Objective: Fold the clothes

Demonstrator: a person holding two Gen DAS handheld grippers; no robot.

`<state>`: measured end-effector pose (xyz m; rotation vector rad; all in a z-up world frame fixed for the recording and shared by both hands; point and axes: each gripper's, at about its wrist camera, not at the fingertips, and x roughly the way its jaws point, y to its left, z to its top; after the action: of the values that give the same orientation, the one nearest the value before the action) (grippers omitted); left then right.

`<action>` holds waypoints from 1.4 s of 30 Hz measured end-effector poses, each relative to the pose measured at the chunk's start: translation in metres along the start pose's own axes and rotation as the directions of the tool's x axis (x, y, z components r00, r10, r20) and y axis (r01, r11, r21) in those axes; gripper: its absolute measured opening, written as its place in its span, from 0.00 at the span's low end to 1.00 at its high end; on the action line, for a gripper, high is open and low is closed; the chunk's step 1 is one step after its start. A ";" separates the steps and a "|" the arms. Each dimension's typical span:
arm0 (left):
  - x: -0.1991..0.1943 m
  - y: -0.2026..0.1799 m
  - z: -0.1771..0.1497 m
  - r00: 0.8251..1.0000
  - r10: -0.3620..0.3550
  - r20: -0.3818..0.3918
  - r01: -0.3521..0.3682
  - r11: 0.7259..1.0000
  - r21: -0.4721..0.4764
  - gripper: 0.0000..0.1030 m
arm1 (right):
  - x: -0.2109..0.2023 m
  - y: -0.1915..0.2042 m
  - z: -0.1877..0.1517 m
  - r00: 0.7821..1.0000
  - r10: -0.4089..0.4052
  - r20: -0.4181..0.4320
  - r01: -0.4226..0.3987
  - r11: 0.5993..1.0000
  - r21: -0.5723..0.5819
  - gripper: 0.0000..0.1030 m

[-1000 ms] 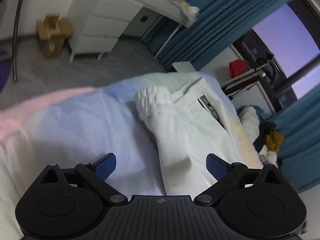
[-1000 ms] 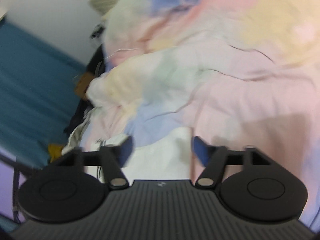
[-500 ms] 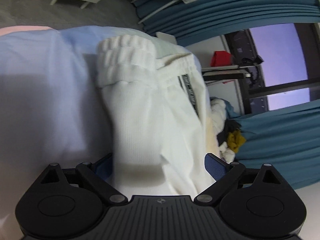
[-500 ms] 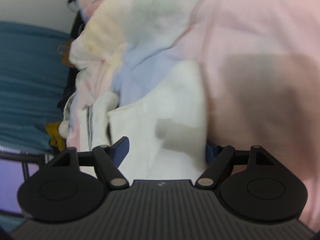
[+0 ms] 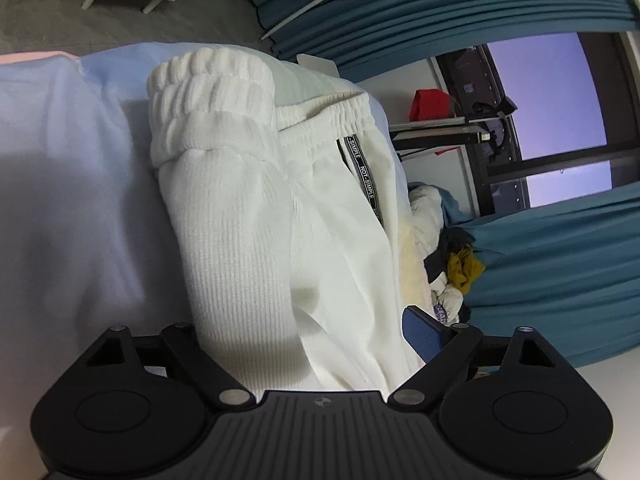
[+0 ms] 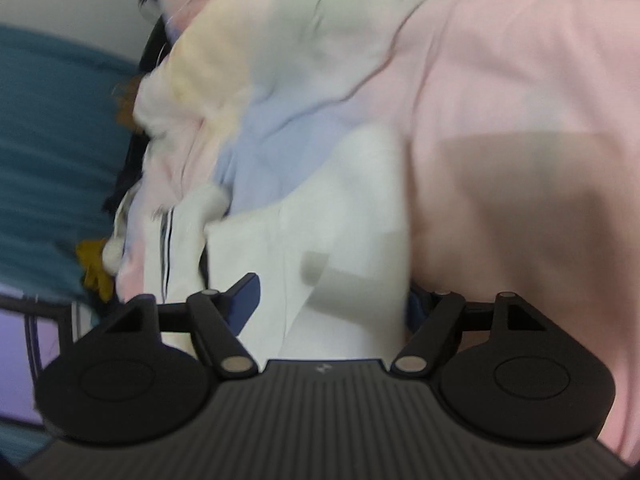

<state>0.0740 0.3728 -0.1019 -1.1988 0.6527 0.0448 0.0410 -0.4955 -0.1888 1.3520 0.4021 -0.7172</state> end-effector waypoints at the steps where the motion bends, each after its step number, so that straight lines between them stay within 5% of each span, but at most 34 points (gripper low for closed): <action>1: 0.001 -0.003 0.000 1.000 -0.004 0.001 0.004 1.000 0.006 0.85 | 0.000 0.001 0.000 1.000 0.003 0.003 -0.003 1.000 -0.006 0.74; 8: 0.006 -0.010 0.002 1.000 -0.025 0.001 0.025 1.000 0.009 0.78 | 0.002 0.009 -0.001 0.999 0.022 0.023 -0.021 0.999 -0.044 0.65; 10: 0.009 -0.007 0.004 1.000 -0.022 0.000 0.022 1.000 0.005 0.71 | 0.002 0.011 -0.001 0.999 0.028 0.029 -0.027 0.998 -0.056 0.53; 12: 0.010 -0.002 0.006 1.000 -0.010 0.003 0.010 1.000 0.006 0.54 | 0.003 0.012 -0.001 0.999 0.032 0.034 -0.030 0.997 -0.065 0.23; 15: 0.014 0.006 0.009 1.000 -0.017 0.004 0.017 1.000 -0.018 0.27 | 0.003 0.006 0.000 0.999 0.008 0.042 -0.006 0.998 -0.061 0.11; 17: 0.010 0.010 0.010 0.998 -0.058 0.004 0.058 0.997 -0.044 0.19 | -0.003 0.006 0.001 0.998 0.018 0.056 -0.015 0.998 -0.067 0.07; 29: -0.055 -0.025 -0.010 0.982 -0.159 0.106 0.152 0.986 0.073 0.10 | -0.061 0.010 0.018 0.960 0.177 0.218 -0.162 0.983 -0.089 0.06; 35: -0.069 -0.055 -0.010 0.978 -0.182 0.104 0.167 0.976 0.142 0.10 | -0.079 0.025 0.028 0.941 0.253 0.223 -0.226 0.964 -0.141 0.06; 42: 0.003 -0.118 0.027 0.977 -0.177 0.119 0.162 0.979 0.126 0.10 | -0.047 0.113 0.024 0.934 0.273 0.231 -0.197 0.932 -0.305 0.06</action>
<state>0.1320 0.3502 0.0018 -1.1261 0.4309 -0.0578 0.0792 -0.5013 -0.0704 0.9984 0.1105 -0.6068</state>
